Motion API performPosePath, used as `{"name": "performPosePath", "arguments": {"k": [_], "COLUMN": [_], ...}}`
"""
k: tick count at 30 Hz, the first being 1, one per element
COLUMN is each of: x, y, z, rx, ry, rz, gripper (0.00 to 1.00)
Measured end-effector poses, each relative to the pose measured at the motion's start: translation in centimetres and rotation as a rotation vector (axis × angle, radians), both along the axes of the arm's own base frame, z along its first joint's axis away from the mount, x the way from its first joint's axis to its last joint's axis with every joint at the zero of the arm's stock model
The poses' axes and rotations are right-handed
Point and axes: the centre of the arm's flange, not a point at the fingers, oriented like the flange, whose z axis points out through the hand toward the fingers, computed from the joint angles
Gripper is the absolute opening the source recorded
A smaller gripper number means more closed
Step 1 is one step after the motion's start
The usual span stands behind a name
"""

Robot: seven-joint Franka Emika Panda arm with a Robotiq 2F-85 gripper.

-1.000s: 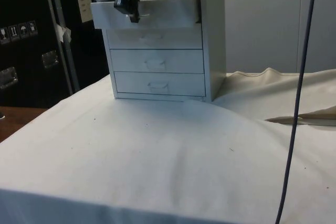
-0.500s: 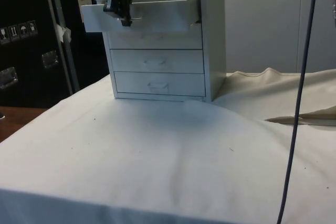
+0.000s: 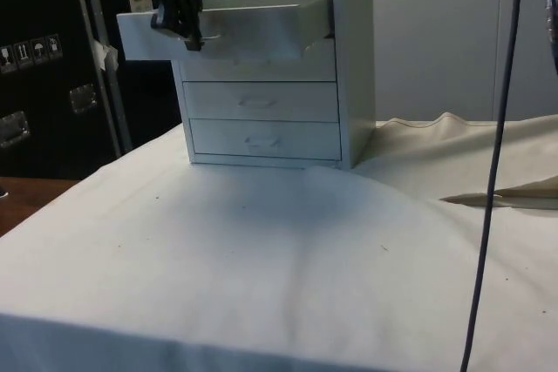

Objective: Open the drawer, then close it.

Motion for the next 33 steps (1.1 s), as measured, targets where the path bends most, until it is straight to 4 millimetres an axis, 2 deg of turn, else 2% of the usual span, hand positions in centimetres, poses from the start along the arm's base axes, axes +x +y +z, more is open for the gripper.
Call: {"name": "performPosePath", "arguments": {"k": [16,28,33], "x": [0.4,0.5,0.5], "y": [3.7,3.9,4.2], "z": [-0.4,-0.5,-0.5], "rx": [-0.044,-0.076,-0.075], "ry": [0.004,0.010,0.007], "rz": [-0.001,-0.010,-0.006], "gripper": [0.00,0.00,0.17]}}
